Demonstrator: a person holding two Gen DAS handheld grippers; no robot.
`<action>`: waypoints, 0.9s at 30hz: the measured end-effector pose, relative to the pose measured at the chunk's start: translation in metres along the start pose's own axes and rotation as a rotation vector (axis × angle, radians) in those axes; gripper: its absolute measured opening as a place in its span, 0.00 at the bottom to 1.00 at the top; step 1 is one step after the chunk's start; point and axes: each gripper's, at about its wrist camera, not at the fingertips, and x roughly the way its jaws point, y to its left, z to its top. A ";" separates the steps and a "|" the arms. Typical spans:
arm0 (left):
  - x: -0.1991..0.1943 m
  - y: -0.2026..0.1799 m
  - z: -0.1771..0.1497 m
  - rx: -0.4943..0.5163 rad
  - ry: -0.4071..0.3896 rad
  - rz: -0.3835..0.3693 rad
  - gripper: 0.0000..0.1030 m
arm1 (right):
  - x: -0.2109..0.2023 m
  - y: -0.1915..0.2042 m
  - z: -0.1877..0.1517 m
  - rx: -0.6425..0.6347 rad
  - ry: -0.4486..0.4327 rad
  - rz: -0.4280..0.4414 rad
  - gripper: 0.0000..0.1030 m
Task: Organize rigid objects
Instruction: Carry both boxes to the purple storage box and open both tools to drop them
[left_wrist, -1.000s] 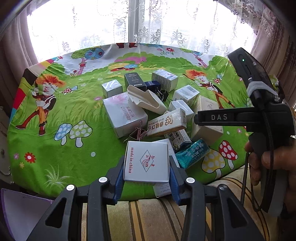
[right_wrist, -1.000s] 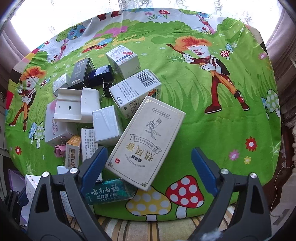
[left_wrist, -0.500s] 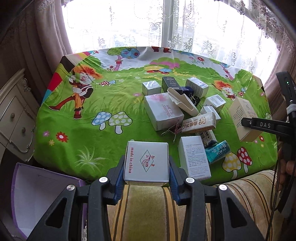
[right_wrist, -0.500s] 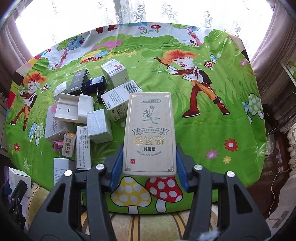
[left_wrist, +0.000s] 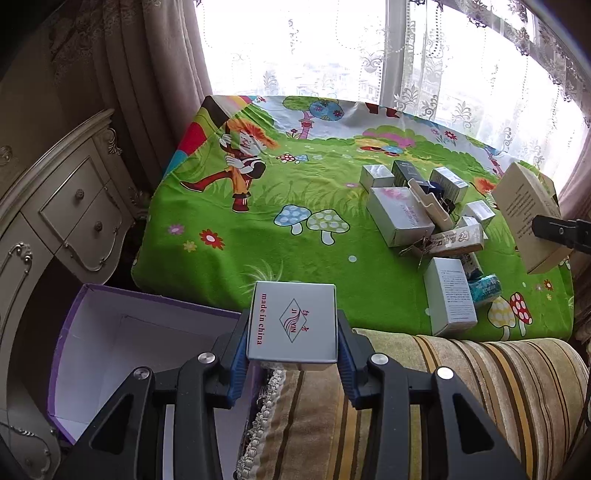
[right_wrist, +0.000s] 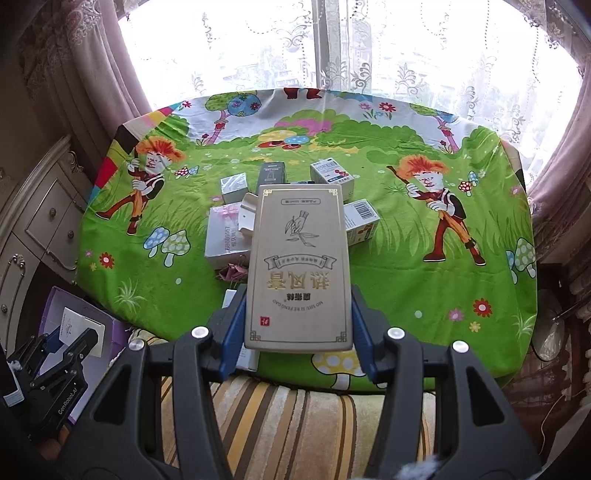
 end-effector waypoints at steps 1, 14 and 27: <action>-0.002 0.005 -0.002 -0.005 -0.001 0.007 0.41 | -0.003 0.008 -0.001 -0.016 -0.001 0.013 0.54; -0.017 0.081 -0.030 -0.122 -0.013 0.102 0.41 | -0.015 0.139 -0.031 -0.272 0.060 0.218 0.54; -0.013 0.171 -0.063 -0.301 0.038 0.199 0.41 | 0.005 0.260 -0.085 -0.546 0.172 0.372 0.54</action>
